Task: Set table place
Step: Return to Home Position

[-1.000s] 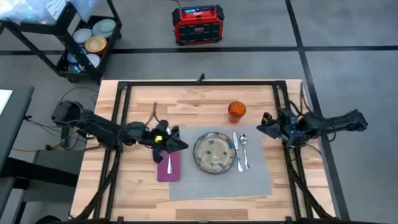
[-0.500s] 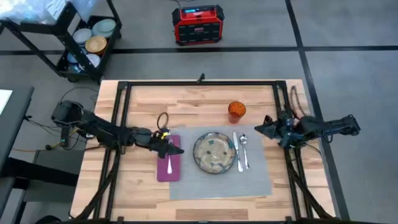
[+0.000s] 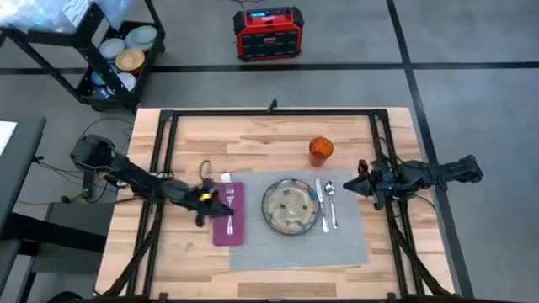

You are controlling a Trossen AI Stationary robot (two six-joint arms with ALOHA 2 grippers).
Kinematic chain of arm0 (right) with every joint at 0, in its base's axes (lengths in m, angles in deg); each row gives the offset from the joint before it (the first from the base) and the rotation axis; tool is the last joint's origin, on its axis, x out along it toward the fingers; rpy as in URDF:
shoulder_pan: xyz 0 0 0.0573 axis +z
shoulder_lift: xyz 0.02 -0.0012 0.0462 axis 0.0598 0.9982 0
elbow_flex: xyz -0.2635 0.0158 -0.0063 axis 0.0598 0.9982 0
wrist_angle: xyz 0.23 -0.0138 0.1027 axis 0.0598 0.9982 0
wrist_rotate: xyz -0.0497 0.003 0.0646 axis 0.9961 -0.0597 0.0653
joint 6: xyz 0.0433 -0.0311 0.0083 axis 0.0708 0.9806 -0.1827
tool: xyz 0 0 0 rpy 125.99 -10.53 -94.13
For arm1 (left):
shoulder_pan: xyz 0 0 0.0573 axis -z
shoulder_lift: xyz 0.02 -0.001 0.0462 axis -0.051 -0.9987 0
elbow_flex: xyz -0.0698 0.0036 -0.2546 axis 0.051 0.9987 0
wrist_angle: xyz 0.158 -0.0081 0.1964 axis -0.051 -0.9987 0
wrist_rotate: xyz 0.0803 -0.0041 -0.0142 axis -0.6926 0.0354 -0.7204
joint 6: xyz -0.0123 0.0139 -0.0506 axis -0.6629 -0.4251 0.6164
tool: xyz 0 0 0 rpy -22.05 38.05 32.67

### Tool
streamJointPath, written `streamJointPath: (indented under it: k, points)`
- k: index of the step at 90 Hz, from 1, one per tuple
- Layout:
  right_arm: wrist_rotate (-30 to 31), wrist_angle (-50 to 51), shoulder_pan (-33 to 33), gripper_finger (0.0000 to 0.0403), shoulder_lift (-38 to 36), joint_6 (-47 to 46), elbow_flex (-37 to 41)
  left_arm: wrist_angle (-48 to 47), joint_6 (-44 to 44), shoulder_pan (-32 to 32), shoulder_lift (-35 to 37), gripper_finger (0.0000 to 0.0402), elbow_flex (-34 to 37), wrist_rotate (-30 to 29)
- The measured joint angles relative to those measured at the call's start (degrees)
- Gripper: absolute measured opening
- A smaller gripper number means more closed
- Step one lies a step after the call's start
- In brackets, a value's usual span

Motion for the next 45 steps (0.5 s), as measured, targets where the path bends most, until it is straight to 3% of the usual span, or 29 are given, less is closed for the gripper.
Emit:
streamJointPath:
  k: [4, 21, 45]
  points:
    - [-0.67, -0.25, -0.06, 0.0000, 0.02, 0.44, -0.02, 3.01, -3.02, 0.49, 0.12, 0.0000, -0.17, -0.80]
    - [-4.79, -5.03, -0.62, 0.0000, -0.01, 4.74, -0.75, 0.54, -6.86, 0.83, 1.29, 0.0000, 0.02, 1.02]
    - [-12.88, -1.21, -4.37, 0.0000, -0.01, 12.21, -8.11, 3.08, -12.19, 1.07, 4.22, 0.0000, 0.06, 8.28]
